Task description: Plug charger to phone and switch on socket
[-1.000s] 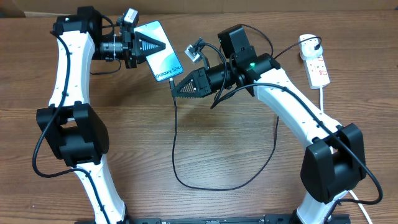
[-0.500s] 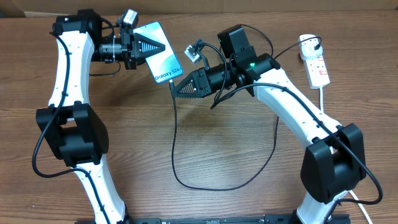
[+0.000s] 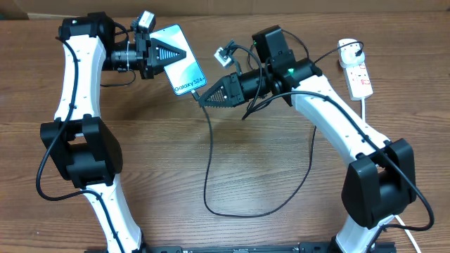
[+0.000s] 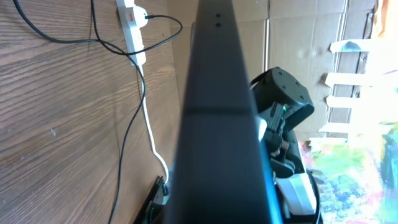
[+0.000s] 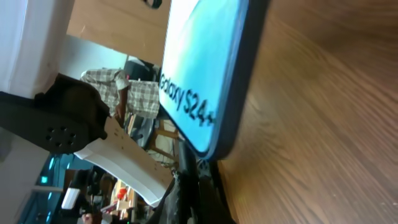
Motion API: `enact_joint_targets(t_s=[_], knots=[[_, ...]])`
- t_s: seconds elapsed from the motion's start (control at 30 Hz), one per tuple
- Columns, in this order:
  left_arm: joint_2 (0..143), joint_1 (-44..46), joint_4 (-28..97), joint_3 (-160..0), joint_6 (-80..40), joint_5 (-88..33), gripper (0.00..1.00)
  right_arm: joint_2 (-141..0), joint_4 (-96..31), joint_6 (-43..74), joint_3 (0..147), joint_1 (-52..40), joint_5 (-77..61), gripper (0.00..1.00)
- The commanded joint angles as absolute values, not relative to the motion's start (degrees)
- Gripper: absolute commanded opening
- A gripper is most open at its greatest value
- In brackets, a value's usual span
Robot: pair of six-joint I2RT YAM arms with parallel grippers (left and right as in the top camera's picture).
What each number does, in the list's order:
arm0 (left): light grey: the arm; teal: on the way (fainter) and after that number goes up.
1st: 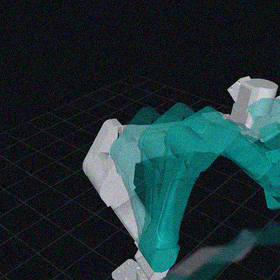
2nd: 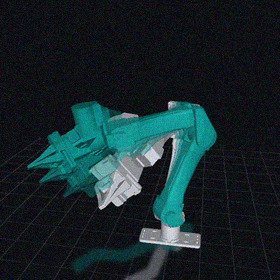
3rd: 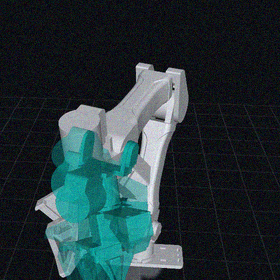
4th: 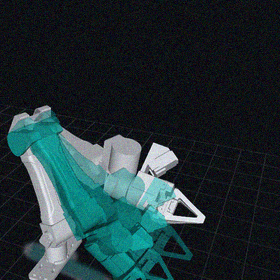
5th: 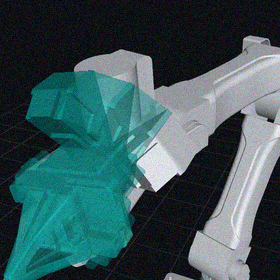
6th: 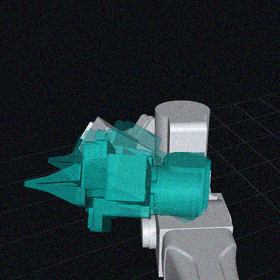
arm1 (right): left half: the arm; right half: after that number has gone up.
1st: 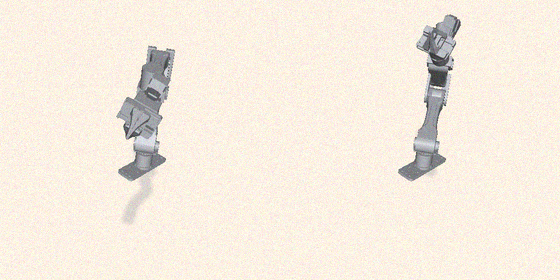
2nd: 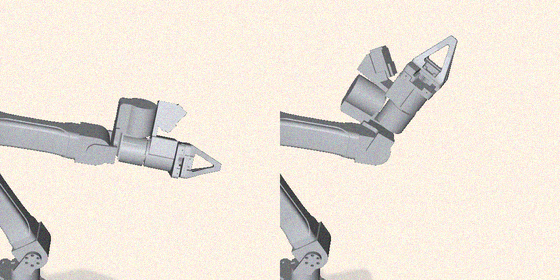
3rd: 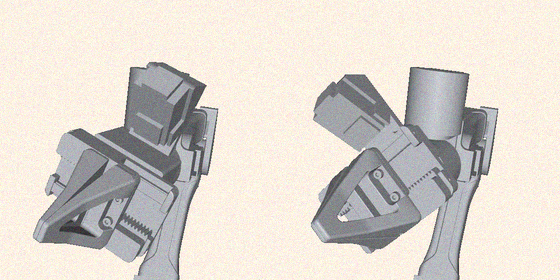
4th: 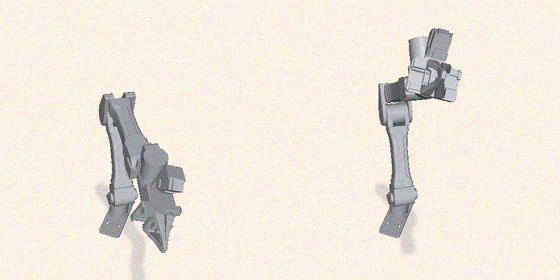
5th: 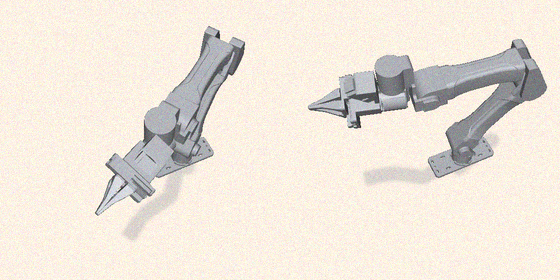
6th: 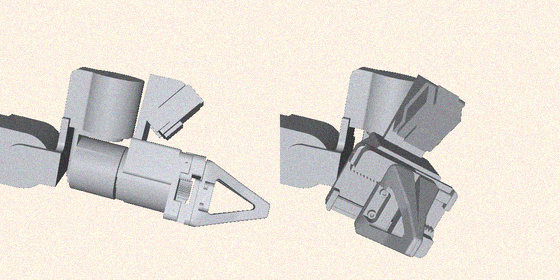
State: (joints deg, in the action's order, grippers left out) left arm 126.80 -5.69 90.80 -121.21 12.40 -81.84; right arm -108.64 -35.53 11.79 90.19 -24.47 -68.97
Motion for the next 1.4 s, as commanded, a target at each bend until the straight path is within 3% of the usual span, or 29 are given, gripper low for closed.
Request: enact_joint_targets(t_s=[0.0,1.37], knots=[[126.3,-5.2,91.5,-121.6,14.3,-83.6,0.04,-108.4,-34.7,11.7,90.4,-23.4,-67.9,0.04],[126.3,-5.3,90.5,-121.6,14.2,-83.7,0.04,-108.4,-31.0,17.8,90.3,-25.4,-65.8,0.04]])
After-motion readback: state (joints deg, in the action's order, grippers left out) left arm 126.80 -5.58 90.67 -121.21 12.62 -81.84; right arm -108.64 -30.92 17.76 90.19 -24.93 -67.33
